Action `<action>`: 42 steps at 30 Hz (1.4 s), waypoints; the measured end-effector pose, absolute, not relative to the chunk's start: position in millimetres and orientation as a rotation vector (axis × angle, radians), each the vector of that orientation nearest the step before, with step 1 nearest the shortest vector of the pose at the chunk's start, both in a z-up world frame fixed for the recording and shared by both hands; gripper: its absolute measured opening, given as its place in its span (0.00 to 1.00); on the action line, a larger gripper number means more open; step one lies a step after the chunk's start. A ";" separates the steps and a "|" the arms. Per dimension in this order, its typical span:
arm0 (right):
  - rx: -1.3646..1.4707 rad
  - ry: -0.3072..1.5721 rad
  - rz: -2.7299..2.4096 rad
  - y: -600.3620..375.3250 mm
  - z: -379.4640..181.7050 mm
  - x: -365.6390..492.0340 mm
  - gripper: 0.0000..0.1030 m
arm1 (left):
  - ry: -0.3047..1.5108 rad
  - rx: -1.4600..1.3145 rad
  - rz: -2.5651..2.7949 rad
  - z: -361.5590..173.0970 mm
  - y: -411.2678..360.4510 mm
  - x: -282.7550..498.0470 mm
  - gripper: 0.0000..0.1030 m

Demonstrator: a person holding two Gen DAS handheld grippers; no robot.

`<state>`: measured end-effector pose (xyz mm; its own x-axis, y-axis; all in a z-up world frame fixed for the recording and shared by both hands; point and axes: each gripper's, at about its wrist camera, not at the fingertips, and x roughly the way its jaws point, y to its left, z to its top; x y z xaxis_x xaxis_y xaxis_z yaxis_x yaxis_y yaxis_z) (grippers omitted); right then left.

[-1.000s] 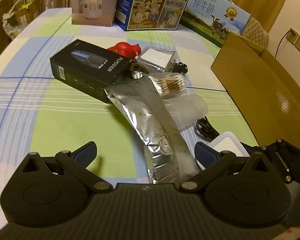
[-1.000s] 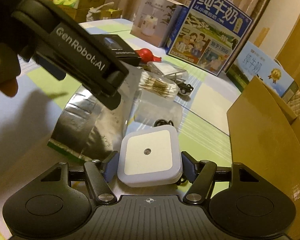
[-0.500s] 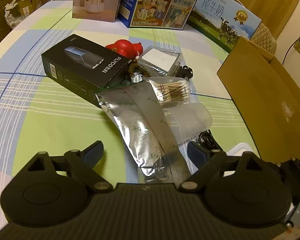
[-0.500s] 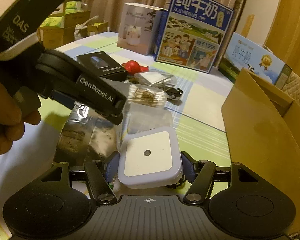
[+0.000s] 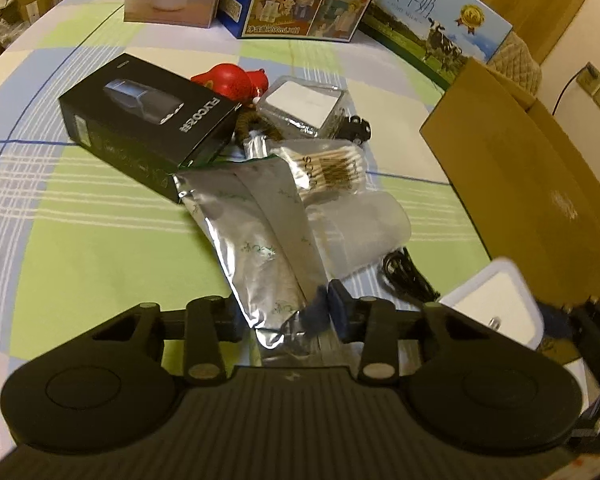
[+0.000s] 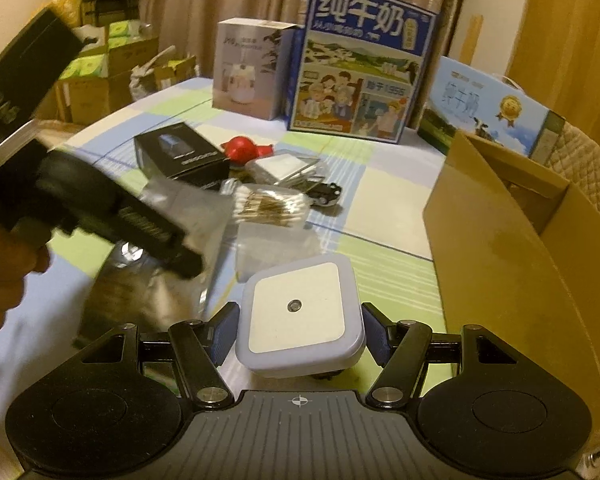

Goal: Organize objects
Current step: 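Carry the foil bag and night-light into the cardboard box and release both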

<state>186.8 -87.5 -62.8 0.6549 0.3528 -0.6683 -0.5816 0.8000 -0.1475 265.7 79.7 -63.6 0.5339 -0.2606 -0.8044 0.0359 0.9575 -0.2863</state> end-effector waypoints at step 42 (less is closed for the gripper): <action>-0.203 0.472 0.453 -195.6 98.4 171.3 0.60 | 0.766 -0.262 -0.248 87.7 7.4 163.9 0.27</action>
